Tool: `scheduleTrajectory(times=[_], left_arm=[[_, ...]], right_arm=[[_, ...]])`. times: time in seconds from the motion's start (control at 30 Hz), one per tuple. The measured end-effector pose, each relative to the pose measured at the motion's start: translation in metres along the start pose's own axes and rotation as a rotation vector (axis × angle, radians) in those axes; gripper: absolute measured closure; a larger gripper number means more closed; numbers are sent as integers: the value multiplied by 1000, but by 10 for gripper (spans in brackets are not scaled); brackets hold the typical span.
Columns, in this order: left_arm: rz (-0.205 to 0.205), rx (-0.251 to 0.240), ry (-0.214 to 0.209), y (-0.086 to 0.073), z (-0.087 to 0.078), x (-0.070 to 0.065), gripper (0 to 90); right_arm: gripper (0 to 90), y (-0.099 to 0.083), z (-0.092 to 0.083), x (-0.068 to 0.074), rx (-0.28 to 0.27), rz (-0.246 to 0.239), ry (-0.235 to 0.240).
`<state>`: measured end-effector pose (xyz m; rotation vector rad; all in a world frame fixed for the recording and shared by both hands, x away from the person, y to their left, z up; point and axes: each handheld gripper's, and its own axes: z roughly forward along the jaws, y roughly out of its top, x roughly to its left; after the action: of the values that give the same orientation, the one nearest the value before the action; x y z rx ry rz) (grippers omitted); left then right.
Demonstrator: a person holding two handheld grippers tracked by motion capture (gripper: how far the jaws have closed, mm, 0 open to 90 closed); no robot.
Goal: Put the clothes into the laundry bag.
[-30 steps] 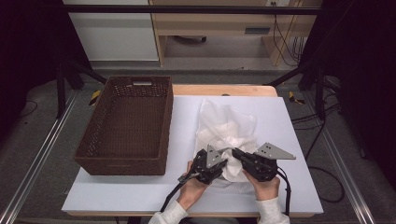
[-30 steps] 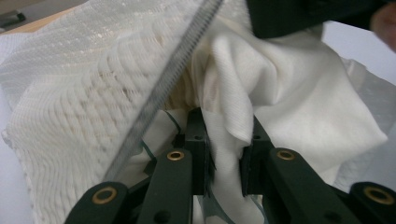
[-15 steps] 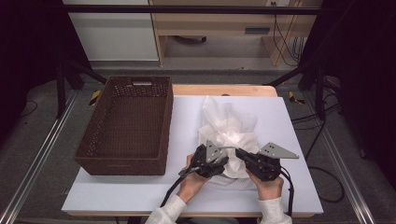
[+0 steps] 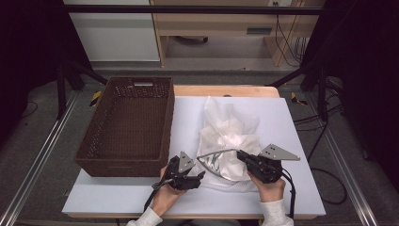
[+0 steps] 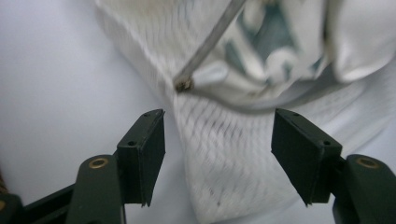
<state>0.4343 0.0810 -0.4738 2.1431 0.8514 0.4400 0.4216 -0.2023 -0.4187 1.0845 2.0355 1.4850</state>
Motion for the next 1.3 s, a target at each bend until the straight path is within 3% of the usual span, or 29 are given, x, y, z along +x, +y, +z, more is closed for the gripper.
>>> scheduleTrajectory(times=[0.07,0.13,0.23,0.37,0.63,0.83,0.93,1.03,1.17,1.3], left_arm=[[-10,17,-7,-4,4,2,396],[-32,21,-42,-6,4,5,533],[-21,33,-57,-9,0,4,725],[-31,20,-96,-15,-7,1,864],[-48,-5,-98,-24,-8,-1,870],[-38,-7,-92,-24,-8,-2,868],[-27,-4,-80,-24,-8,-3,868],[-40,-4,-90,-24,-8,-2,868],[-34,-5,-81,-24,-8,-3,868],[-26,-5,-73,-24,-8,-4,869]], right_arm=[[886,0,0,-1,0,0,1],[885,-1,1,-1,3,4,1],[878,-2,3,0,17,-7,-7],[844,-3,5,1,24,-7,-11],[587,-1,1,5,35,-7,-9],[547,10,-14,21,-2,-36,-20],[549,13,-16,32,-3,-50,3],[569,10,-9,43,35,-59,21],[640,-2,12,49,127,-63,38],[765,-22,36,42,225,-33,12]])
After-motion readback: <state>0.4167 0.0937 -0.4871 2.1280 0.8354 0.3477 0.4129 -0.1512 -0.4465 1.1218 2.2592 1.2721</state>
